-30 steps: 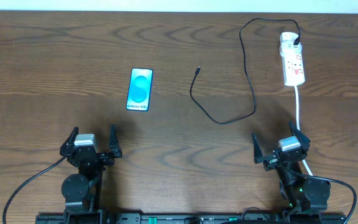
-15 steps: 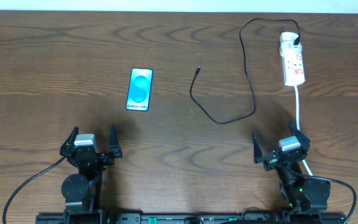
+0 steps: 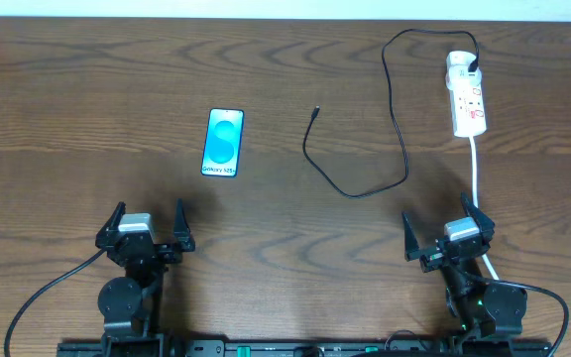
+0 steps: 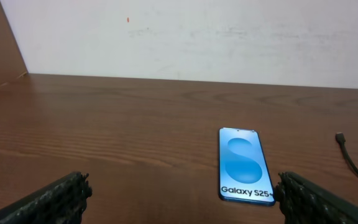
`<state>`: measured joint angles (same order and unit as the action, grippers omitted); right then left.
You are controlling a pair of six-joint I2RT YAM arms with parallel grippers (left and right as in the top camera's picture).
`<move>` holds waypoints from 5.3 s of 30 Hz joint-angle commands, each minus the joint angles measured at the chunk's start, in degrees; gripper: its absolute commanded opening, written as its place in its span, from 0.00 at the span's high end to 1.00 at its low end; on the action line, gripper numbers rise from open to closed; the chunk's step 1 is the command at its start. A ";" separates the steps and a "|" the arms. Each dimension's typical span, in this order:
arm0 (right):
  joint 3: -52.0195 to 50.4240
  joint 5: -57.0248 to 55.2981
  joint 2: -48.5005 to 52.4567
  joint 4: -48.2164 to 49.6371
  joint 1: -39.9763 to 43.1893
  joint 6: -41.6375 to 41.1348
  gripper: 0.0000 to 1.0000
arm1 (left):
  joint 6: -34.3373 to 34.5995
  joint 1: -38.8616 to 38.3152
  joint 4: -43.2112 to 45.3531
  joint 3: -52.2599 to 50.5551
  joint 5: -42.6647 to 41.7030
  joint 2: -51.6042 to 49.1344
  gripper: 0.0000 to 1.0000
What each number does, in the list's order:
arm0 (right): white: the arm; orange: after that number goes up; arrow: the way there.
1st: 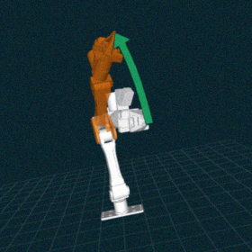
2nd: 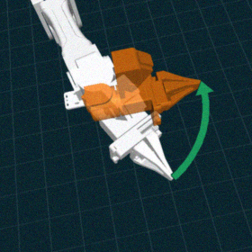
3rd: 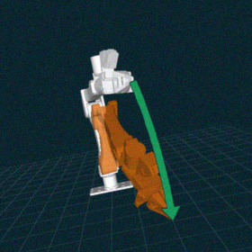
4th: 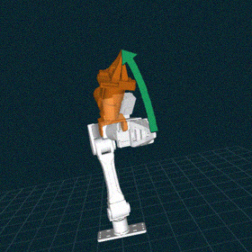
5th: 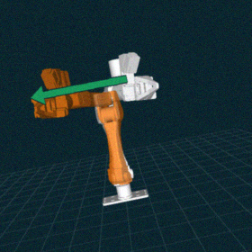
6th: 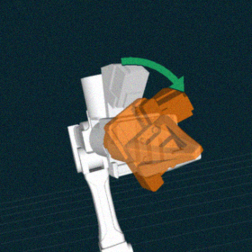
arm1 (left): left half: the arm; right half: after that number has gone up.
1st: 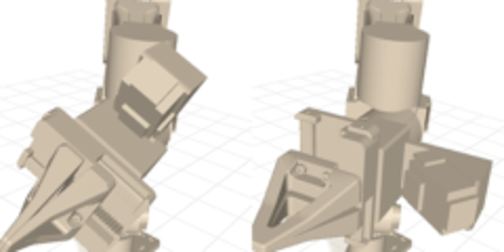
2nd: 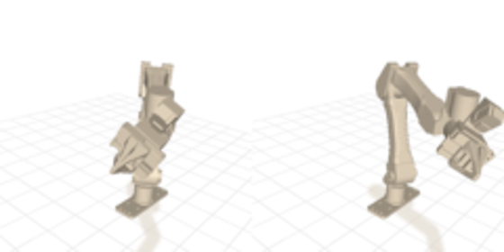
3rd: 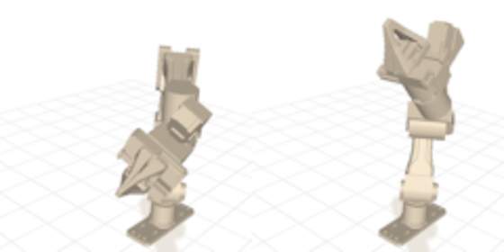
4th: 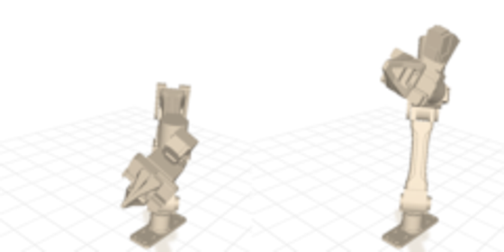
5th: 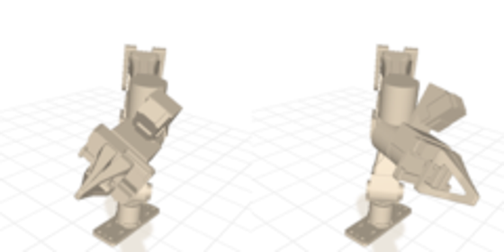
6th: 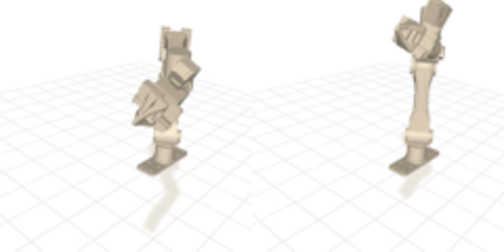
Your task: Plug charger to phone and switch on socket
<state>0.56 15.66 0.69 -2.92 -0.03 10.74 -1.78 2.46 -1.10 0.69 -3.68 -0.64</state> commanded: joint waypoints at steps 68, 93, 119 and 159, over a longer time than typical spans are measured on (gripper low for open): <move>-0.24 0.35 -0.31 -0.07 -0.48 -0.83 0.01 | -0.79 -0.02 -2.71 -0.46 -0.13 0.31 0.02; -0.24 0.35 -0.31 -0.07 -0.48 -0.83 0.01 | -0.79 -0.02 -2.69 -0.46 -0.13 0.31 0.02; -0.24 0.35 -0.31 -0.07 -0.48 -0.83 0.01 | -0.76 -0.02 -2.29 0.09 -0.13 0.28 0.02; -0.24 0.35 -0.31 -0.07 -0.48 -0.83 0.01 | -0.35 -0.02 -54.01 80.61 -16.44 -70.47 0.02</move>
<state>0.56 15.66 0.69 -2.92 -0.10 10.61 -1.76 2.46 -51.75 75.88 -18.15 -66.92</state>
